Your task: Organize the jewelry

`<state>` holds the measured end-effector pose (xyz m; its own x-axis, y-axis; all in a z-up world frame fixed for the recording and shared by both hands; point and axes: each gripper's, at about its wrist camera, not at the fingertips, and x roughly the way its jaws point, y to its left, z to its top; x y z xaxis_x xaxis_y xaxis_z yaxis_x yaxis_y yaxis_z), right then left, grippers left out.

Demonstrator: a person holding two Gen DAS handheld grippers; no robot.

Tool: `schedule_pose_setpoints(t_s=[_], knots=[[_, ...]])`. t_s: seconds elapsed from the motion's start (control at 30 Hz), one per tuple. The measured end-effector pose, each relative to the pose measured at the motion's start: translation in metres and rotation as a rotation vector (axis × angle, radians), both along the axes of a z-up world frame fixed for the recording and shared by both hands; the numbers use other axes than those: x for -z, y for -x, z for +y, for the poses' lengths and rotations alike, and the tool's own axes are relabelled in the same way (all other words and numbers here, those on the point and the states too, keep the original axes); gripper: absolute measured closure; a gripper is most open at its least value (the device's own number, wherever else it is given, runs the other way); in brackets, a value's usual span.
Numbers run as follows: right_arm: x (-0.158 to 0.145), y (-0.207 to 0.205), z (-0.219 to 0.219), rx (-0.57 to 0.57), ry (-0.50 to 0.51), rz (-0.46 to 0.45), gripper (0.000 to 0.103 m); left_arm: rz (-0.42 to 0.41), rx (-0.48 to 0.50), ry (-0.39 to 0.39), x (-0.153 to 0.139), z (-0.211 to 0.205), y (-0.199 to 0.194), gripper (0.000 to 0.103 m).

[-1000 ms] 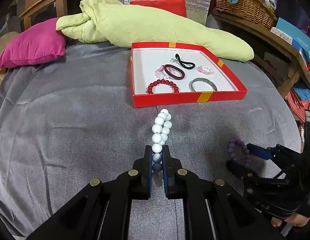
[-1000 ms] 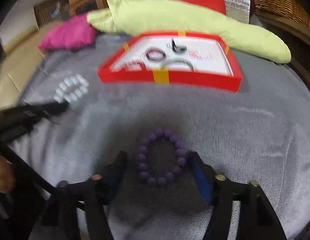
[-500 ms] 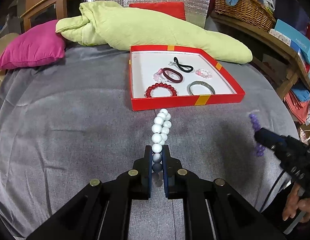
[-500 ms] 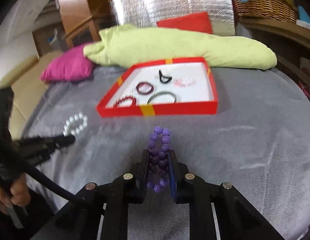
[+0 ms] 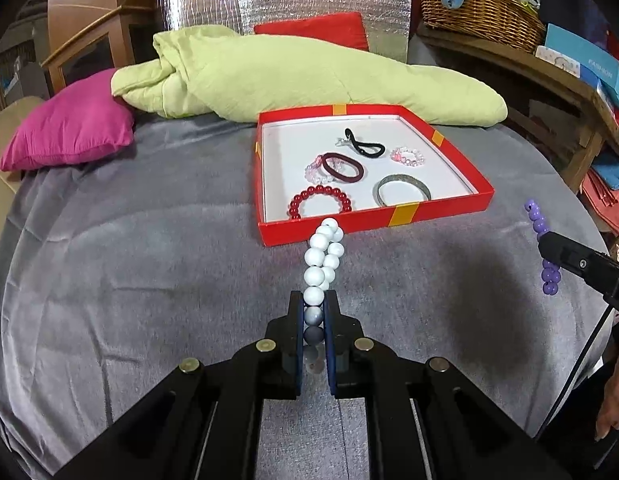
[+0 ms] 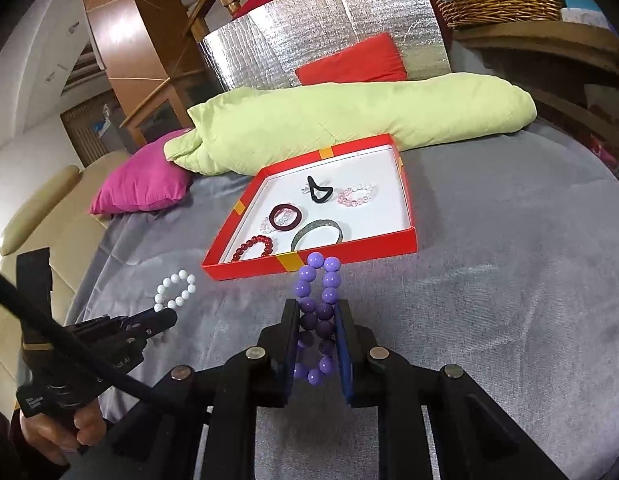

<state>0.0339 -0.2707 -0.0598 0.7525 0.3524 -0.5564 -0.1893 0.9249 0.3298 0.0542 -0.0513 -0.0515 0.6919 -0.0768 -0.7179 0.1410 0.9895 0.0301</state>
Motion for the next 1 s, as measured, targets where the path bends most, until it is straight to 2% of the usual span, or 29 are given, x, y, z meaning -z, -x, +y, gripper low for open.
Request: schedule_pose_setpoints(t_s=[0.4,0.63,0.67,0.77,0.9,1.0], knots=[[-0.019,0.001,-0.003,-0.001,0.009,-0.061,0.085,-0.054,-0.002,-0.042,-0.015,-0.011,0.001,0.093],[0.0,-0.009,0.002,-0.068,-0.024,0.072,0.081,-0.033,-0.023,-0.046,-0.008,-0.005,-0.003,0.093],[0.004,-0.009,0.005,-0.078,-0.016,0.087,0.075,-0.033,-0.028,-0.048,-0.008,-0.003,-0.002,0.093],[0.015,-0.011,0.018,-0.107,0.001,0.141,0.036,-0.028,-0.046,-0.039,-0.007,0.005,-0.002,0.093],[0.025,-0.008,0.049,-0.182,0.077,0.144,0.035,-0.016,-0.073,-0.03,-0.005,0.018,-0.001,0.093],[0.038,-0.013,0.071,-0.226,0.13,0.18,0.035,-0.013,-0.086,-0.022,-0.005,0.027,0.001,0.093]])
